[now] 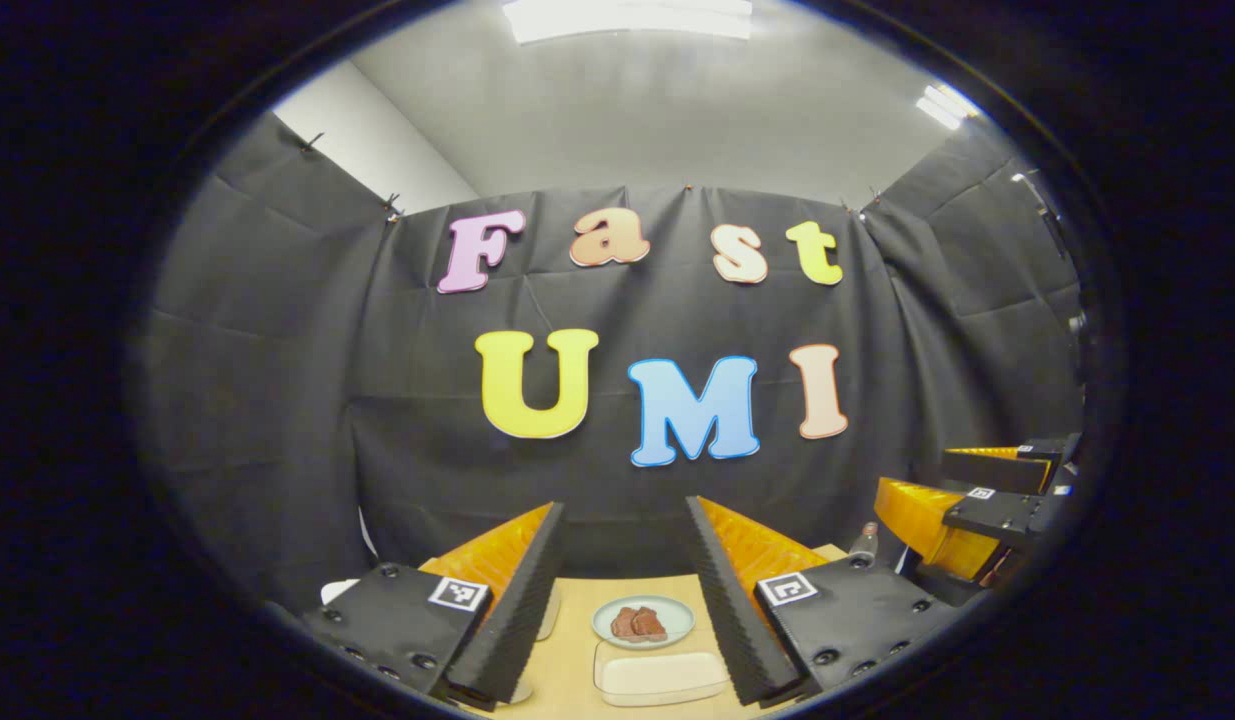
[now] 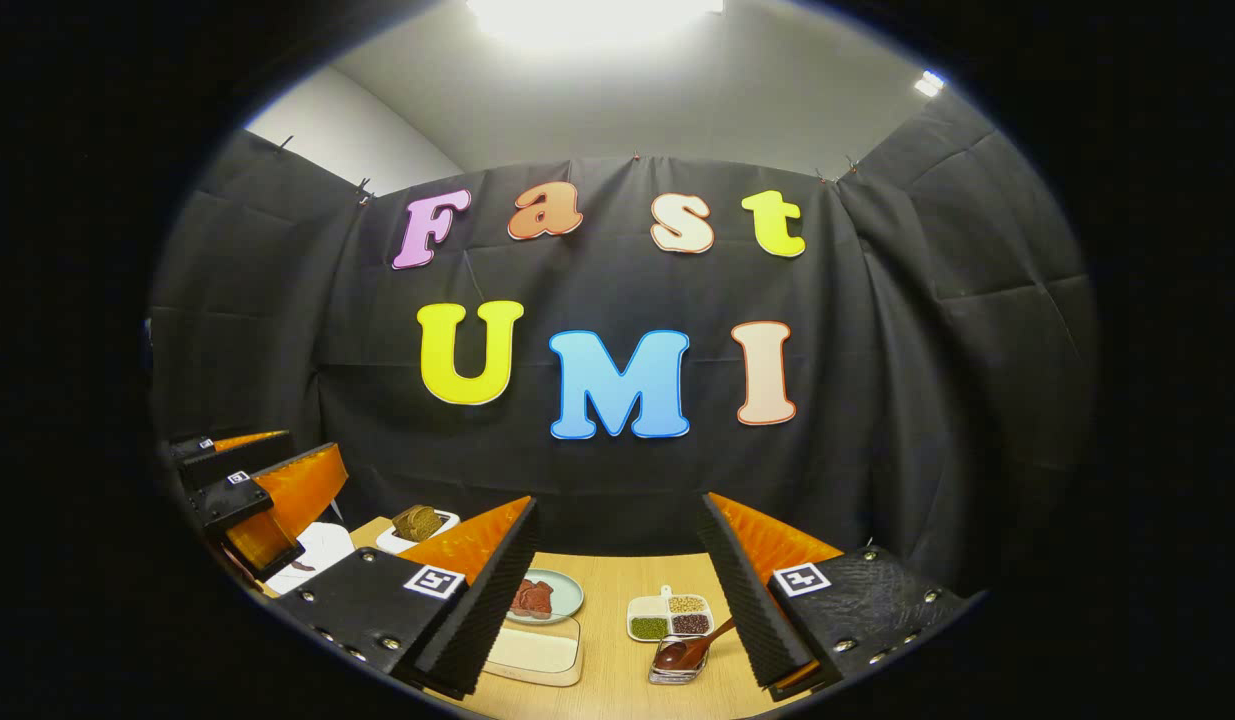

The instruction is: Close the left gripper, press the button to open the rice cooker; take a wooden spoon from the chopstick holder with the right hand, scoop a spoonful of rice and pour it into the rice cooker, then put the wooden spoon back into the chopstick holder.

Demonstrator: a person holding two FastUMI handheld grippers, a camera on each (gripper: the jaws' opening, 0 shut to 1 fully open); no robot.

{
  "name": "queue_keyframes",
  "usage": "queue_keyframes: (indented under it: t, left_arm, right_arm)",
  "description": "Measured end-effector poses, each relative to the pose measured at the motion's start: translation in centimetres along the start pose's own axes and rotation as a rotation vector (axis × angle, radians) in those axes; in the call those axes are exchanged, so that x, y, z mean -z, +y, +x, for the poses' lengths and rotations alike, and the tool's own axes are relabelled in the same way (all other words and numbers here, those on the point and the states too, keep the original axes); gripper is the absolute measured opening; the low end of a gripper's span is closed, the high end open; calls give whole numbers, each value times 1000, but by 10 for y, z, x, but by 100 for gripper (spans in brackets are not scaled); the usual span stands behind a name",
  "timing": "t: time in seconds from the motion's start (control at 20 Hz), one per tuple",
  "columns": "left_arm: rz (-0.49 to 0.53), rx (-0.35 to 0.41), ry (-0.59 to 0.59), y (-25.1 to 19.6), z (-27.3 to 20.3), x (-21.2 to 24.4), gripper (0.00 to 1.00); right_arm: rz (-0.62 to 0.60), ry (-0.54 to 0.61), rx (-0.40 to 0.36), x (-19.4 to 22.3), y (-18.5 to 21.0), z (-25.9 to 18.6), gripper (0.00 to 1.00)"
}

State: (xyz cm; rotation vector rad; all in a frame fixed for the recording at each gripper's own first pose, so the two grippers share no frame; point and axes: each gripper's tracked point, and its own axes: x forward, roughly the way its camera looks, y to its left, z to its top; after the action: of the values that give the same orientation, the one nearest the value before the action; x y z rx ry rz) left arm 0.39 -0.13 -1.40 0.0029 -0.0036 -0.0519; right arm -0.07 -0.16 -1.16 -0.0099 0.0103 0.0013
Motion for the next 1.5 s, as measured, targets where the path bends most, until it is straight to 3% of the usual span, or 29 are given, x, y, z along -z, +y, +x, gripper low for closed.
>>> queue_keyframes:
  t: [0.2,0.25,0.3,0.35,0.4,0.45,0.5,0.65,0.9,1.5]
  left_arm:
    - [-8,-41,84,31,6,34,57]
    - [-20,-41,116,39,9,44,41]
    - [-39,-52,151,48,10,57,34]
    - [-60,-75,187,63,9,69,14]
    - [-82,-80,226,75,9,83,9]
    - [-91,-95,265,88,10,95,12]
    - [-95,-111,302,105,12,109,8]
    - [-120,-162,409,152,12,145,12]
    - [-153,-228,531,210,9,194,8]
    - [-151,-262,763,260,17,291,8]
  right_arm:
    - [-4,18,-4,9,0,5,96]
    - [-6,25,-5,12,0,6,96]
    - [-7,31,-4,14,0,7,96]
    - [-9,38,-5,18,0,9,96]
    - [-10,43,-5,20,0,11,96]
    - [-11,50,-5,24,-1,13,96]
    - [-13,57,-6,27,0,14,96]
    - [-17,77,-9,36,1,20,96]
    - [-30,106,3,50,-2,25,96]
    - [2,171,64,74,-21,27,96]
